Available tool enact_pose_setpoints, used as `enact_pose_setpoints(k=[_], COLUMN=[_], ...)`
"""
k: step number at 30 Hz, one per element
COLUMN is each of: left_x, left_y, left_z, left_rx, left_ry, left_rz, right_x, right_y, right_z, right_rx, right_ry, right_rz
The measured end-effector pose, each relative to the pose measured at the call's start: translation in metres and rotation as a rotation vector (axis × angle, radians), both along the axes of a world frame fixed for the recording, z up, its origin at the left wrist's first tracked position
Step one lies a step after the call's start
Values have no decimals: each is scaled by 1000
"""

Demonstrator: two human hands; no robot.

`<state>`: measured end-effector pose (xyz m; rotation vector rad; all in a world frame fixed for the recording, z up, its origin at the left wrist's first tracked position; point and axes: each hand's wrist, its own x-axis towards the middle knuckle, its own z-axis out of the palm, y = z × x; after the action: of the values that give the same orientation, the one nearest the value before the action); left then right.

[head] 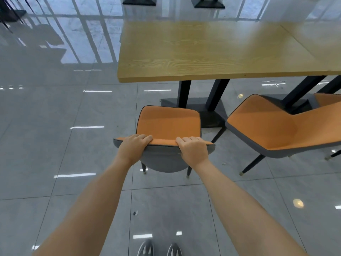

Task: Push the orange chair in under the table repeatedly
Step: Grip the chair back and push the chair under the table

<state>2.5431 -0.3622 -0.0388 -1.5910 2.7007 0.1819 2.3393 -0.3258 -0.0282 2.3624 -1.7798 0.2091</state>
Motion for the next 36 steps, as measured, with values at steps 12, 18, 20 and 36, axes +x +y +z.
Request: enact_pose_setpoints(k=[12, 18, 20, 36], left_x=[10, 16, 16, 9], left_y=[-56, -35, -36, -33], left_z=[15, 7, 10, 51], left_rx=[20, 74, 87, 33], left_ry=[-33, -79, -88, -70], left_rz=[-42, -75, -74, -73], right_x=[12, 18, 19, 16], right_y=[-51, -28, -28, -8], right_z=[2, -8, -5, 40], right_rx=[100, 249, 274, 476], right_ry=[1, 9, 4, -183], right_rz=[-105, -142, -161, -361])
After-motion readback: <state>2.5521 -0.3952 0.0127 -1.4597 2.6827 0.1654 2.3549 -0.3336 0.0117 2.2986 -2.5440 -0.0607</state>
